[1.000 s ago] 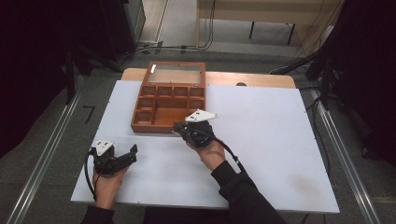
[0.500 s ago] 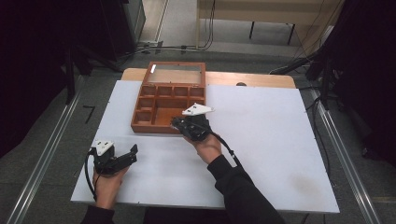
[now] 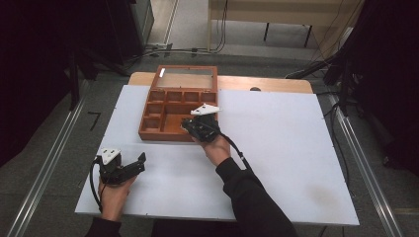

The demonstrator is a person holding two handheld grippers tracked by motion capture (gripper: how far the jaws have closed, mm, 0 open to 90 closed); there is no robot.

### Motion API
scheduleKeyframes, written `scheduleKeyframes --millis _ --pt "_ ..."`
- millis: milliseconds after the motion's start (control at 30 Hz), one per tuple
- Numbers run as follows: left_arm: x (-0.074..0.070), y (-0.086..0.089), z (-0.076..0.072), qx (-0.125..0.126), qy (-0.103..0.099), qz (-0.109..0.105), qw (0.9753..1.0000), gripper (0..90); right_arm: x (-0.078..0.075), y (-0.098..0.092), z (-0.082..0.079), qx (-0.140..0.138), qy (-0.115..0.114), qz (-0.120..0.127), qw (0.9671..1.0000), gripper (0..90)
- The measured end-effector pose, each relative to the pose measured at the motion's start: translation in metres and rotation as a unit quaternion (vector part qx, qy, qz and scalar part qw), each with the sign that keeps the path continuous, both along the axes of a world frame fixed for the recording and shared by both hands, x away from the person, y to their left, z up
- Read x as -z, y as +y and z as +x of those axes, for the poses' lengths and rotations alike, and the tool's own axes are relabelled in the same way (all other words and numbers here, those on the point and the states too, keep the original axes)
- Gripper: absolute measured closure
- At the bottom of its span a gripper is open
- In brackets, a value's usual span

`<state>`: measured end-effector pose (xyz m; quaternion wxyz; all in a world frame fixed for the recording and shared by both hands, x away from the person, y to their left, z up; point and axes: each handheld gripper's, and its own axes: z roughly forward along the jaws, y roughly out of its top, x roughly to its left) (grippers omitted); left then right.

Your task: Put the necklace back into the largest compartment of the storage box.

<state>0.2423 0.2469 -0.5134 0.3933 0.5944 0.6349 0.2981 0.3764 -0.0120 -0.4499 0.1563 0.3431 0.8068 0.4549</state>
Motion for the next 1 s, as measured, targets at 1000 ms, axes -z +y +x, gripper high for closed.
scheduleKeyframes --millis 1000 --pt "0.001 0.0 0.001 0.001 0.001 0.0 1.0 10.4 0.008 0.019 0.033 0.018 0.028 -0.007 0.9994 56.7"
